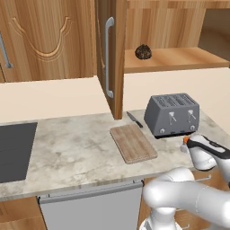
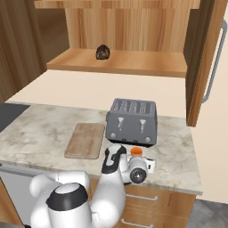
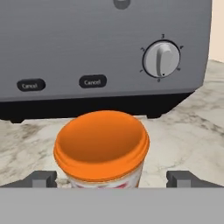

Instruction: Pick the bread, place it on the cutting board, pick the jam, place it on the counter, and close the cabinet.

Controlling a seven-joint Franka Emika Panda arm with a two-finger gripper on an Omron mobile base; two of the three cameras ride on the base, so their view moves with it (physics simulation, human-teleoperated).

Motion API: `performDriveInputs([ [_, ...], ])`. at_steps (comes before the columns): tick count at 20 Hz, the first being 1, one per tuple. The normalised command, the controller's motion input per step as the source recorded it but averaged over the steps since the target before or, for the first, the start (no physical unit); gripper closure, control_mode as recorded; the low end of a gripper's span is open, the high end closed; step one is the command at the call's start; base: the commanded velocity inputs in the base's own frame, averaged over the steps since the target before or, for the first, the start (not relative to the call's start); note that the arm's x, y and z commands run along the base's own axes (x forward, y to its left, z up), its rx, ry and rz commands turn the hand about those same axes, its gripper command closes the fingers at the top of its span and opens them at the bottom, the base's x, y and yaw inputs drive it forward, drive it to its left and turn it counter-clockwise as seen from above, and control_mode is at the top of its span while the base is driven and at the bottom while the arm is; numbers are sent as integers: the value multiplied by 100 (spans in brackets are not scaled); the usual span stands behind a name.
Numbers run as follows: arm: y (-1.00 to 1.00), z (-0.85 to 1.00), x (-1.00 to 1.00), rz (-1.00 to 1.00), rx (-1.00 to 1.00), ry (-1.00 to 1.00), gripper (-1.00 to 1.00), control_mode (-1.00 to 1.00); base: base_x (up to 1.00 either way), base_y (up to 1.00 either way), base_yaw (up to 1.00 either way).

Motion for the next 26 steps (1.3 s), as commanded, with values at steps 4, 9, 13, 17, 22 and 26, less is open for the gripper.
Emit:
performDriveInputs([
  [4, -6, 17, -14, 0, 0, 5, -100, -100, 0, 0, 0],
  [9, -3, 38, -5, 0, 2, 6, -100, -100, 0, 0, 0],
  [13, 0, 43, 0, -2, 0, 6, -100, -100, 0, 0, 0],
  [17, 0, 39, 0, -1, 0, 6, -100, -100, 0, 0, 0],
  [22, 0, 32, -4, 0, 0, 5, -100, -100, 0, 0, 0],
  [26, 2, 28, -9, 0, 0, 2, -100, -100, 0, 0, 0],
])
